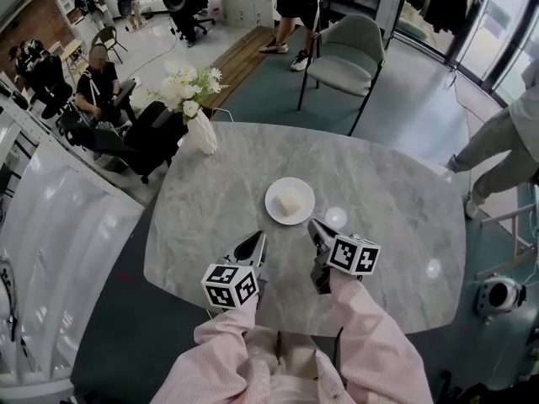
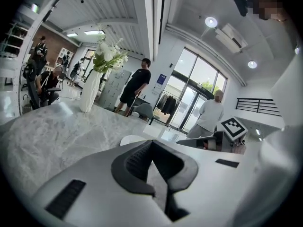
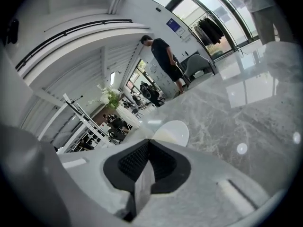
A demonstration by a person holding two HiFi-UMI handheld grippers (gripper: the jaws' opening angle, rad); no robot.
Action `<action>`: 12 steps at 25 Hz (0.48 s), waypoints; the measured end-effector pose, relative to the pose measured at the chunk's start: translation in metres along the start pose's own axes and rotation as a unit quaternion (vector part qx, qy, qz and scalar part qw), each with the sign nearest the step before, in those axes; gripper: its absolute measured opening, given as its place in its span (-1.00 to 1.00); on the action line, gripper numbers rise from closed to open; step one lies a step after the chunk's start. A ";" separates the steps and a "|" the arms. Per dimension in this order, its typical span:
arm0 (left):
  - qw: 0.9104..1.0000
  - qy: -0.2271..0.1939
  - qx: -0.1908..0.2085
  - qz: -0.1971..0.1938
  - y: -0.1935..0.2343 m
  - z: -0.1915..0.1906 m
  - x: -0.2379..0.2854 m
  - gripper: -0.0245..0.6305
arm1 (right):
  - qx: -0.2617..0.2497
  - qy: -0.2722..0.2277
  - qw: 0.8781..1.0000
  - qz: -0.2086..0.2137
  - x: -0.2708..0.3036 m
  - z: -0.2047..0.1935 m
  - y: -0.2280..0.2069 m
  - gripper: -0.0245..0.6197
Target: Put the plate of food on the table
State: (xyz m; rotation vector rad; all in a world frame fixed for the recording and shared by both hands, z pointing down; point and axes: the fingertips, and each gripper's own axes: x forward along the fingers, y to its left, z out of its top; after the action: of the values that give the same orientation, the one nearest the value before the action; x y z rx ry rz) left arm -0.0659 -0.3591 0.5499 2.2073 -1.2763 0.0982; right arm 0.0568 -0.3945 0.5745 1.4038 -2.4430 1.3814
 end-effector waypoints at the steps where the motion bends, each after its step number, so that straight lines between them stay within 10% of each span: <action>1: 1.000 -0.002 0.007 -0.004 -0.005 0.002 -0.004 -0.95 | -0.010 -0.004 1.000 0.007 -0.005 0.002 0.006 -0.91; 12: 0.996 -0.039 0.069 -0.033 -0.043 0.032 -0.038 -0.95 | -0.084 -0.056 0.994 0.049 -0.067 0.015 0.053 -0.91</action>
State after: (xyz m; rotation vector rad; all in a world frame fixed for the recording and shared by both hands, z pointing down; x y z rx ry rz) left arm -0.0587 -0.3305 0.4911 2.3884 -1.2714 0.0778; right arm 0.0657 -0.3472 0.5028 1.3776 -2.6590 1.1092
